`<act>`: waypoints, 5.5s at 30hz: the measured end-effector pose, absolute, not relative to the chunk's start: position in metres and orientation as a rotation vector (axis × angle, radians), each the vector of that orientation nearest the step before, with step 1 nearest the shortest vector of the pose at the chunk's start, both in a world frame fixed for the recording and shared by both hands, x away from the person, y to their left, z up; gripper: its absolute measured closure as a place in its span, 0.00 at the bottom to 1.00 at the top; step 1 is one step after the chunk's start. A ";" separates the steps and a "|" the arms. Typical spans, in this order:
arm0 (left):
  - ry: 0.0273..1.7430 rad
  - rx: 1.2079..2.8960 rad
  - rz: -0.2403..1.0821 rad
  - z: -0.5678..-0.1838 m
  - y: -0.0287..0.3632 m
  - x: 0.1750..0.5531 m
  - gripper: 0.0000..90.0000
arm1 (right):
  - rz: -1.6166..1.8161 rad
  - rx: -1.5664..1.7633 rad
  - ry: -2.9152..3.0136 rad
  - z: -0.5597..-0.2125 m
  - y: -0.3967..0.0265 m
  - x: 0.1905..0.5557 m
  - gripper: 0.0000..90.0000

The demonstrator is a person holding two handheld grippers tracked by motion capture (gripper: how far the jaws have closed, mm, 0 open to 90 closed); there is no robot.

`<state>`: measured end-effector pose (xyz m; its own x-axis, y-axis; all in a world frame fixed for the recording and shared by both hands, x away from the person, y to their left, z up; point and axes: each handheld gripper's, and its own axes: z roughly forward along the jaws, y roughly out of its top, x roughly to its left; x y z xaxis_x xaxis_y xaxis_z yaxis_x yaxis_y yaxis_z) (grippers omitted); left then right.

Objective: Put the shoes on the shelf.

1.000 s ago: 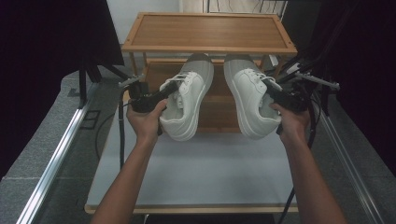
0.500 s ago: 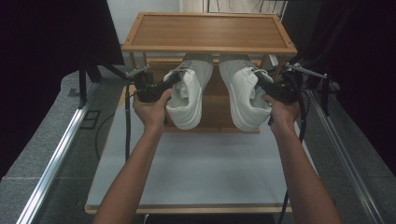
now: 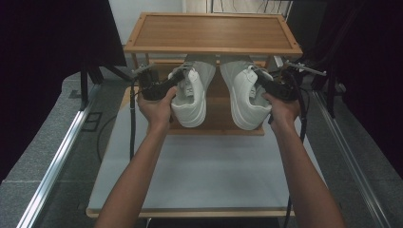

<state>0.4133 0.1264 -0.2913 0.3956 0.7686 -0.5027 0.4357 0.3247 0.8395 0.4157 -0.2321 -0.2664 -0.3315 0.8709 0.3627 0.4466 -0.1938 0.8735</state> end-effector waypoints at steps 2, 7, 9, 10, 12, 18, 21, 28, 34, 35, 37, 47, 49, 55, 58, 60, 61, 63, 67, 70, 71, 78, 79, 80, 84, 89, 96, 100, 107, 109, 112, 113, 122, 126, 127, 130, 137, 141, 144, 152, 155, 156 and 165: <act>1.231 1.298 0.311 -0.292 0.125 0.414 0.91 | 1.529 1.527 1.690 -0.267 -0.231 0.417 0.93; 1.257 1.274 0.308 -0.293 0.121 0.420 0.91 | 1.529 1.557 1.670 -0.269 -0.228 0.422 0.93; 1.273 1.260 0.322 -0.293 0.120 0.423 0.91 | 1.528 1.570 1.657 -0.269 -0.225 0.425 0.93; 1.280 1.253 0.328 -0.293 0.119 0.425 0.91 | 1.525 1.572 1.656 -0.269 -0.224 0.426 0.93; 1.289 1.245 0.332 -0.293 0.117 0.429 0.91 | 1.514 1.584 1.643 -0.268 -0.220 0.430 0.93; 1.309 1.221 0.344 -0.295 0.114 0.439 0.90 | 1.503 1.616 1.589 -0.271 -0.210 0.439 0.92; 1.321 1.212 0.348 -0.298 0.112 0.443 0.90 | 1.503 1.626 1.558 -0.274 -0.204 0.443 0.91; 1.351 1.190 0.366 -0.302 0.107 0.448 0.89 | 1.501 1.614 1.520 -0.281 -0.195 0.450 0.90; 1.327 1.202 0.302 -0.304 0.102 0.453 0.77 | 1.516 1.610 1.521 -0.288 -0.183 0.455 0.74; 1.320 1.221 0.283 -0.305 0.100 0.456 0.72 | 1.562 1.614 1.513 -0.289 -0.182 0.456 0.71; 1.309 1.115 0.219 -0.305 0.095 0.460 0.57 | 1.600 1.651 1.519 -0.290 -0.178 0.459 0.64; 1.228 1.201 0.193 -0.302 0.111 0.449 0.53 | 1.698 1.521 1.540 -0.282 -0.189 0.448 0.52; 1.214 1.216 0.199 -0.301 0.113 0.444 0.54 | 1.698 1.516 1.545 -0.282 -0.192 0.443 0.53; 1.184 1.250 0.239 -0.297 0.120 0.428 0.58 | 1.652 1.462 1.577 -0.280 -0.202 0.428 0.59; 1.172 1.286 0.246 -0.297 0.124 0.420 0.60 | 1.646 1.428 1.590 -0.278 -0.208 0.420 0.64; 1.153 1.317 0.255 -0.297 0.126 0.413 0.62 | 1.631 1.402 1.607 -0.277 -0.211 0.414 0.69; 1.145 1.325 0.266 -0.296 0.126 0.409 0.63 | 1.629 1.381 1.618 -0.276 -0.213 0.410 0.72; 1.113 1.365 0.272 -0.296 0.128 0.399 0.67 | 1.624 1.355 1.656 -0.276 -0.215 0.401 0.77; 1.058 1.458 0.316 -0.300 0.134 0.380 0.75 | 1.564 1.258 1.746 -0.280 -0.218 0.378 0.89; 1.027 1.487 0.355 -0.301 0.136 0.365 0.82 | 1.554 1.188 1.808 -0.284 -0.217 0.362 0.96; 1.012 1.498 0.348 -0.302 0.135 0.361 0.84 | 1.547 1.160 1.833 -0.287 -0.215 0.358 0.98; 0.966 1.602 0.342 -0.304 0.108 0.351 0.89 | 1.508 1.060 1.989 -0.300 -0.191 0.357 0.99; 0.967 1.601 0.363 -0.304 0.106 0.351 0.90 | 1.517 1.063 1.989 -0.300 -0.190 0.358 0.99; 0.960 1.609 0.375 -0.304 0.105 0.351 0.91 | 1.520 1.062 1.991 -0.300 -0.190 0.359 0.99; 0.957 1.609 0.414 -0.305 0.102 0.351 0.94 | 1.521 1.058 1.982 -0.300 -0.189 0.360 0.99; 0.962 1.600 0.468 -0.307 0.096 0.351 0.95 | 1.526 1.065 1.983 -0.301 -0.191 0.360 0.99; 0.968 1.574 0.464 -0.309 0.095 0.355 0.95 | 1.528 1.059 1.987 -0.300 -0.192 0.359 0.98; 0.975 1.558 0.454 -0.309 0.095 0.355 0.95 | 1.532 1.058 1.990 -0.300 -0.192 0.360 0.98; 0.979 1.548 0.439 -0.311 0.092 0.356 0.93 | 1.546 1.087 1.974 -0.299 -0.193 0.363 0.97; 0.974 1.552 0.435 -0.311 0.092 0.356 0.92 | 1.547 1.084 1.978 -0.299 -0.194 0.363 0.97; 0.970 1.552 0.419 -0.311 0.094 0.357 0.92 | 1.557 1.081 1.976 -0.301 -0.194 0.363 0.97; 0.970 1.551 0.415 -0.311 0.094 0.357 0.91 | 1.559 1.081 1.975 -0.301 -0.194 0.363 0.97; 0.944 1.537 0.368 -0.307 0.098 0.353 0.79 | 1.573 1.075 1.966 -0.301 -0.195 0.361 0.96; 0.922 1.516 0.371 -0.302 0.102 0.345 0.73 | 1.604 1.053 1.962 -0.300 -0.200 0.355 0.95; 0.915 1.513 0.379 -0.301 0.104 0.342 0.72 | 1.613 1.048 1.957 -0.300 -0.201 0.353 0.95; 0.902 1.517 0.385 -0.300 0.108 0.336 0.70 | 1.629 1.037 1.949 -0.300 -0.206 0.346 0.94; 0.908 1.524 0.355 -0.312 0.121 0.319 0.66 | 1.627 1.032 1.930 -0.308 -0.222 0.329 0.90; 0.922 1.539 0.323 -0.325 0.130 0.308 0.63 | 1.622 1.029 1.916 -0.320 -0.232 0.317 0.86; 0.940 1.545 0.291 -0.339 0.136 0.299 0.62 | 1.619 1.033 1.902 -0.331 -0.241 0.307 0.83; 0.963 1.594 0.284 -0.375 0.151 0.279 0.60 | 1.607 1.065 1.885 -0.368 -0.264 0.284 0.76; 0.968 1.614 0.276 -0.385 0.153 0.275 0.60 | 1.592 1.076 1.895 -0.381 -0.269 0.279 0.73; 0.970 1.616 0.272 -0.388 0.154 0.275 0.59 | 1.589 1.080 1.900 -0.384 -0.270 0.278 0.72; 0.969 1.630 0.277 -0.389 0.154 0.274 0.57 | 1.563 1.061 1.900 -0.392 -0.269 0.276 0.64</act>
<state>0.2743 0.1539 -0.3888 0.6299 0.7118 -0.3108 0.4396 0.0032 0.8982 0.2756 -0.2688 -0.3923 -0.5982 0.7921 0.1215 0.2717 0.0579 0.9606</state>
